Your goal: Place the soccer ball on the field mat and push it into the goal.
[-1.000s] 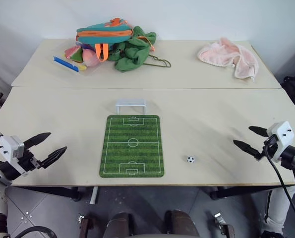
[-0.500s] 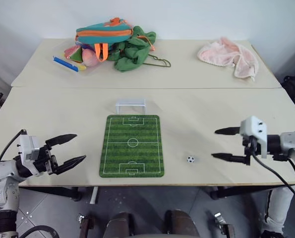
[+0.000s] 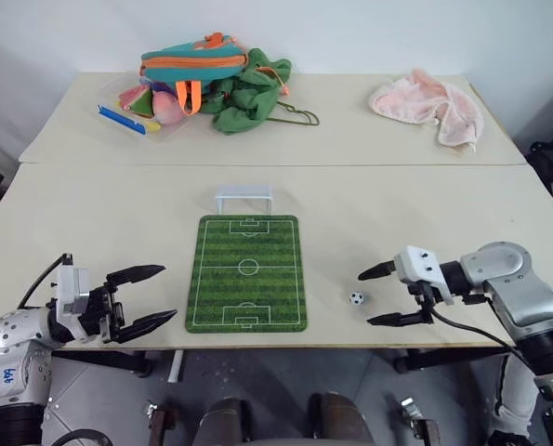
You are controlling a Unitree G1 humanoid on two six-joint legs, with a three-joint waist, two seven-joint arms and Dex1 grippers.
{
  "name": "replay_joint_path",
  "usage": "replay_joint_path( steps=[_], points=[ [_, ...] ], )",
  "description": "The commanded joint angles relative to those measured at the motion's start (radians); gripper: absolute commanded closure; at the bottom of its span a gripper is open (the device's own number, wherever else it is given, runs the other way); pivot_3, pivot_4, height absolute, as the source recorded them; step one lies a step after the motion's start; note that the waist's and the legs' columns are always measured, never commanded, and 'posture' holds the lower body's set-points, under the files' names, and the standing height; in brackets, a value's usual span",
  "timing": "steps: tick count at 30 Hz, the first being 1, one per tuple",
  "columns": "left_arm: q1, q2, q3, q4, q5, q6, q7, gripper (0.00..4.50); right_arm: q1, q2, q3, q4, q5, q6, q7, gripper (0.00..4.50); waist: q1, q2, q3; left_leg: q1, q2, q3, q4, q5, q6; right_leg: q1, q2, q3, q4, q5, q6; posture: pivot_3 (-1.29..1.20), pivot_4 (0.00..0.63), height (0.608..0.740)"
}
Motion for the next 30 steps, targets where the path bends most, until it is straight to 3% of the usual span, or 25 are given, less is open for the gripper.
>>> replay_joint_path(
  steps=[1, 3, 6, 15, 23, 27, 30],
  points=[
    [0.053, -0.001, 0.05, -0.075, -0.038, 0.008, 0.021, 0.0, -0.043, 0.044, 0.022, 0.07, -0.03, -0.055, 0.007, 0.02, 0.0, 0.0, 0.0, 0.0, 0.0, 0.0, 0.0, 0.0, 0.0, 0.0, 0.0, 0.0, 0.0, 0.0, 0.0, 0.0, 0.15, 0.74],
    [0.068, -0.004, 0.058, -0.092, -0.041, 0.011, 0.035, 0.0, -0.063, 0.064, 0.03, 0.107, -0.042, -0.07, 0.006, 0.02, -0.001, 0.0, 0.0, 0.0, 0.002, 0.0, 0.0, 0.0, 0.0, 0.0, 0.0, 0.0, 0.0, 0.0, 0.0, 0.0, 0.15, 0.74],
    [0.079, -0.004, 0.057, -0.103, -0.043, 0.012, 0.041, 0.0, -0.072, 0.072, 0.032, 0.141, -0.05, -0.098, 0.015, 0.64, -0.001, 0.0, 0.0, 0.0, 0.003, 0.0, 0.002, 0.0, 0.0, 0.001, 0.0, 0.0, 0.0, 0.0, 0.0, 0.0, 0.15, 0.74],
    [0.064, -0.007, 0.046, -0.082, -0.034, -0.009, 0.038, 0.0, -0.067, 0.075, 0.011, 0.13, -0.028, -0.121, 0.01, 3.66, 0.0, 0.0, 0.0, 0.0, 0.003, 0.0, 0.002, 0.0, 0.0, 0.001, 0.0, 0.0, 0.0, 0.0, 0.0, 0.0, 0.15, 0.74],
    [0.032, -0.009, 0.029, 0.018, -0.014, -0.078, -0.035, 0.0, -0.061, 0.072, -0.045, -0.126, 0.076, 0.056, -0.052, 3.66, 0.0, 0.0, 0.0, 0.0, 0.003, 0.0, 0.001, 0.0, 0.0, 0.0, 0.0, 0.0, 0.0, 0.0, 0.0, 0.0, 0.15, 0.74],
    [-0.013, -0.005, 0.024, 0.122, -0.021, -0.123, -0.112, 0.0, -0.082, 0.136, 0.012, -0.317, 0.119, 0.227, -0.112, 3.66, 0.001, 0.0, 0.0, 0.0, 0.004, 0.0, 0.001, 0.0, 0.0, 0.0, 0.001, 0.0, 0.001, 0.0, 0.0, 0.0, 0.15, 0.74],
    [-0.07, -0.011, 0.022, 0.218, -0.038, -0.146, -0.186, 0.0, -0.132, 0.221, 0.137, -0.353, 0.044, 0.316, -0.162, 3.66, -0.001, 0.0, 0.0, 0.0, 0.002, 0.0, 0.002, 0.0, 0.0, 0.0, 0.001, 0.0, 0.001, 0.0, 0.0, 0.0, 0.15, 0.74]
  ],
)
